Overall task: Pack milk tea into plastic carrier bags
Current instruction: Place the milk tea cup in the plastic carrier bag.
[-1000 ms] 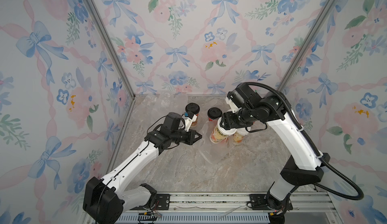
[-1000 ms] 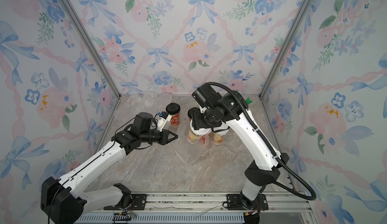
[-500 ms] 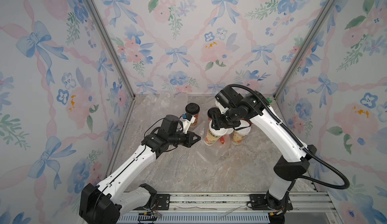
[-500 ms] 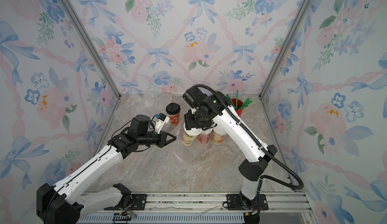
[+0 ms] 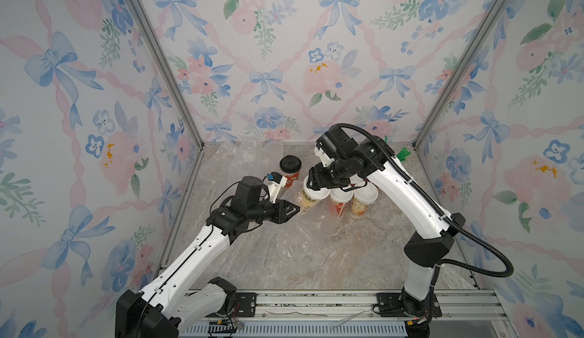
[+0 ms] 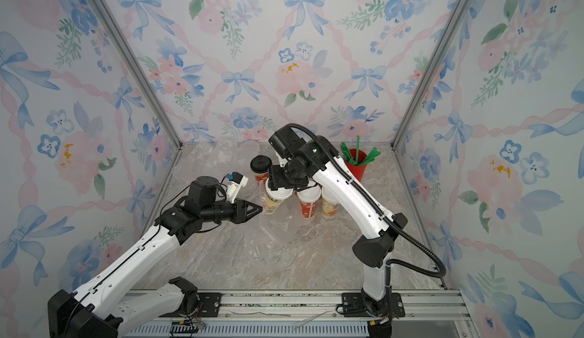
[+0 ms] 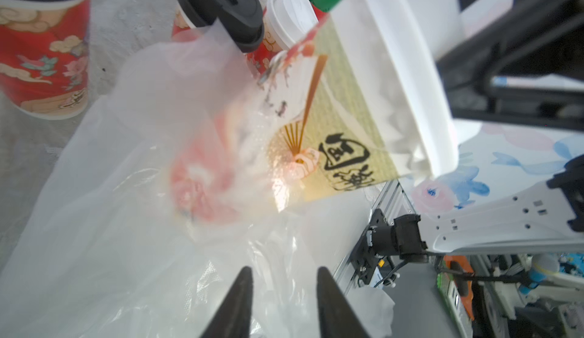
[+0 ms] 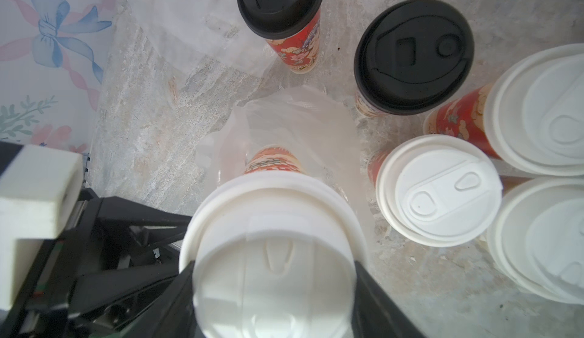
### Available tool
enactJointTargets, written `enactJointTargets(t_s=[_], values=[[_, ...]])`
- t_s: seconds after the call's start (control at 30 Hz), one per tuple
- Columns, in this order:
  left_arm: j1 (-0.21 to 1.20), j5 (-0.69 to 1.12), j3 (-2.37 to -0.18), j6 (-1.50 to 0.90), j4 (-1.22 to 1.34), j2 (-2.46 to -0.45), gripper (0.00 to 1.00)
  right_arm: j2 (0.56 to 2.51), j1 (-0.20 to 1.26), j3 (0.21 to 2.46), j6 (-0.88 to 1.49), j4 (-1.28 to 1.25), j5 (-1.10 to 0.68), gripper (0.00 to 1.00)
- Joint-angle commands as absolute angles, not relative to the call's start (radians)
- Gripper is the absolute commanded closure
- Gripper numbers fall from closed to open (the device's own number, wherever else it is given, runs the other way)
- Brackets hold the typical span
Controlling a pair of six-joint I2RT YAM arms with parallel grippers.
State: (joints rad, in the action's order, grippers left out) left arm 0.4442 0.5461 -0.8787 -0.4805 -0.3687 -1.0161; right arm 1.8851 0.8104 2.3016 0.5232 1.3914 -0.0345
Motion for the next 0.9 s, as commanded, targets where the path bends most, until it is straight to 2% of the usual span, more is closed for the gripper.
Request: enactJointTargets(t_s=[0.0,0.1,0.2,0.3,0.53,0.63,0.73,0.77,0.87], values=[[0.377,0.504,-0.878,-0.508,-0.372,-0.943,0.4,1.908,0.805,2.302,0.527,1.352,-0.083,0.47],[0.319,0.398,-0.882,-0.514,-0.434,-0.905,0.29,1.916,0.805,2.293,0.527,1.334,-0.104,0.48],[0.26,0.271,-0.875,-0.524,-0.537,-0.918,0.3,1.926,0.807,2.288,0.529,1.321,-0.124,0.47],[0.208,0.171,-0.853,-0.529,-0.61,-0.975,0.4,1.934,0.811,2.284,0.53,1.313,-0.135,0.48],[0.185,0.126,-0.78,-0.547,-0.617,-1.098,0.75,1.948,0.818,2.285,0.534,1.304,-0.145,0.48],[0.194,0.151,-0.757,-0.556,-0.618,-1.111,0.67,1.951,0.821,2.276,0.536,1.291,-0.16,0.48],[0.208,0.122,-0.778,-0.564,-0.628,-1.076,0.46,1.956,0.825,2.275,0.537,1.287,-0.17,0.48],[0.207,0.11,-0.792,-0.566,-0.632,-1.057,0.42,1.957,0.826,2.271,0.537,1.288,-0.17,0.48],[0.209,0.079,-0.869,-0.593,-0.69,-1.03,0.4,1.959,0.826,2.269,0.534,1.287,-0.168,0.48]])
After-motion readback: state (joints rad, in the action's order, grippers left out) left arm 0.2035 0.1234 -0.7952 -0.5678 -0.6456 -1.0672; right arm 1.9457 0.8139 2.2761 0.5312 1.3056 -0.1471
